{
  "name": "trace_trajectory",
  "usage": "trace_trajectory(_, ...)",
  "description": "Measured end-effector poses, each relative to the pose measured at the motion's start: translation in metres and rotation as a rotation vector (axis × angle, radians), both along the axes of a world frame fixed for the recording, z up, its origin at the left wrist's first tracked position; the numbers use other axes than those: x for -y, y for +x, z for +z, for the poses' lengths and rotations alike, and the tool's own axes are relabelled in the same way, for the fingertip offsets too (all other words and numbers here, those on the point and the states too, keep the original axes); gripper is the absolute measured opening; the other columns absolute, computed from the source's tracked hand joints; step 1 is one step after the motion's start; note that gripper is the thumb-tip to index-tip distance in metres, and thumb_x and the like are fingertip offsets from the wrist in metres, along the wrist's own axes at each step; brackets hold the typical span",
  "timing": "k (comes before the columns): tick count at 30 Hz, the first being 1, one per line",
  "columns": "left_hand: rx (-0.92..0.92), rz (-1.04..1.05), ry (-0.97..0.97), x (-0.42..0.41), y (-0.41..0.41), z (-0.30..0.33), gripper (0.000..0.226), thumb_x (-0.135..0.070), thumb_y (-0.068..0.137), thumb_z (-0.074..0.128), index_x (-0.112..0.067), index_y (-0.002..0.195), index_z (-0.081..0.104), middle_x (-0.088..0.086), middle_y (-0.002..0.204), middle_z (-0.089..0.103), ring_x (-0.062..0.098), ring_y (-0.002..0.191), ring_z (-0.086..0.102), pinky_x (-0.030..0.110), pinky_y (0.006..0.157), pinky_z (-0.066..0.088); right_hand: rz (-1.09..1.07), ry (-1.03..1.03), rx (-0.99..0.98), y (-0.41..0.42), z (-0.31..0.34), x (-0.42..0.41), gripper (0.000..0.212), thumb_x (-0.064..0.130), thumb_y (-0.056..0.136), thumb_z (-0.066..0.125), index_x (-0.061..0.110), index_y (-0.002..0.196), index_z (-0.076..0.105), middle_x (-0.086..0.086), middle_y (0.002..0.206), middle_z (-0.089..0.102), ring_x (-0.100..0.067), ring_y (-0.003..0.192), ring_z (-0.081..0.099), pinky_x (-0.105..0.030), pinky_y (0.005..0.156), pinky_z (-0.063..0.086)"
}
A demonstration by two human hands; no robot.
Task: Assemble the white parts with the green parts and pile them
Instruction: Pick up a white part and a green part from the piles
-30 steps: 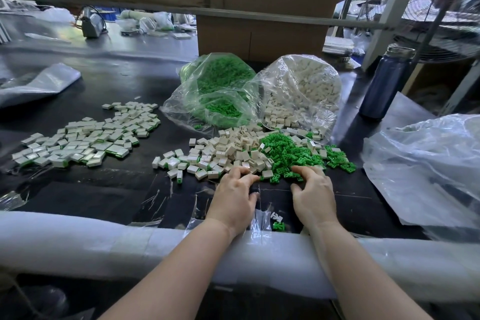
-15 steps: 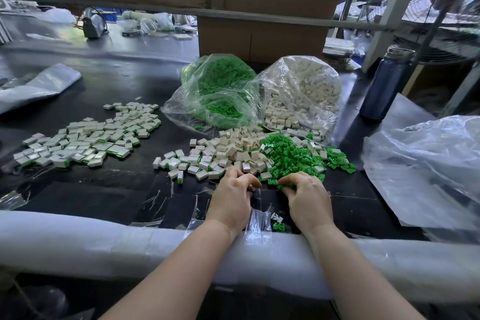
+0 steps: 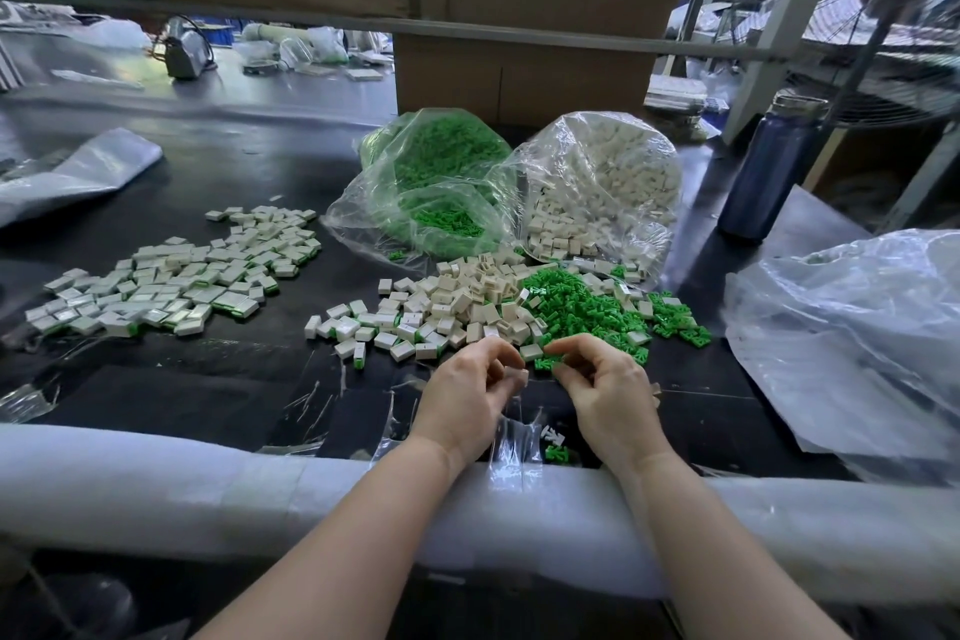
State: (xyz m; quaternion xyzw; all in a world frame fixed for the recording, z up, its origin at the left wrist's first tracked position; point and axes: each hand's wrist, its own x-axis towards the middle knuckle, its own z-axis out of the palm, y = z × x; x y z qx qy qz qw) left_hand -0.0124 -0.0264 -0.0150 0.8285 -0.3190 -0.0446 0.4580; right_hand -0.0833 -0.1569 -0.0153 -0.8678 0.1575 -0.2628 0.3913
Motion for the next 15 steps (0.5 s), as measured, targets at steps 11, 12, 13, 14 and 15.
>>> trace_trajectory(11,-0.167,-0.055,-0.119,-0.0007,0.006,-0.0038,0.015,-0.015,0.086,0.064,-0.023,0.098,0.067,-0.006,0.08,0.059,0.011,0.076,0.057,0.024,0.079,0.051,0.123,0.397,0.094,-0.0016,0.0055,0.0023,0.017,-0.001,0.079,0.069,0.016,0.078,0.065,0.003,0.073,0.066,0.0,0.067,0.061,-0.013,0.067,0.049)
trace_trajectory(12,-0.185,-0.064,-0.131,-0.0005,0.0063,-0.004,0.012,-0.016,0.086,0.064,-0.023,0.095,0.066,-0.004,0.082,0.061,0.014,0.079,0.059,0.028,0.081,0.052,0.129,0.423,0.098,-0.0015,0.0056,0.0022,0.017,-0.002,0.079,0.069,0.015,0.079,0.066,0.002,0.074,0.067,-0.002,0.068,0.062,-0.013,0.067,0.05)
trace_trajectory(13,-0.201,-0.072,-0.139,-0.0002,0.0063,-0.004,0.009,-0.018,0.086,0.064,-0.022,0.094,0.066,-0.002,0.083,0.062,0.016,0.081,0.06,0.031,0.083,0.053,0.131,0.439,0.099,-0.0017,0.0054,0.0023,0.016,-0.003,0.079,0.069,0.014,0.079,0.067,0.001,0.074,0.068,-0.003,0.068,0.063,-0.014,0.066,0.05)
trace_trajectory(14,-0.208,-0.078,-0.138,0.0001,0.0063,-0.0039,0.008,-0.02,0.086,0.064,-0.022,0.093,0.065,-0.001,0.084,0.063,0.016,0.082,0.061,0.033,0.084,0.052,0.132,0.447,0.096,-0.0017,0.0054,0.0024,0.016,-0.003,0.079,0.069,0.013,0.079,0.067,-0.001,0.074,0.069,-0.005,0.068,0.064,-0.015,0.066,0.051)
trace_trajectory(15,-0.208,-0.084,-0.13,0.0005,0.0064,-0.0039,0.007,-0.02,0.086,0.064,-0.021,0.092,0.065,0.0,0.084,0.063,0.016,0.082,0.06,0.033,0.084,0.052,0.133,0.451,0.093,-0.0017,0.0053,0.0024,0.015,-0.003,0.079,0.069,0.012,0.078,0.068,-0.002,0.073,0.069,-0.007,0.068,0.064,-0.016,0.065,0.052)
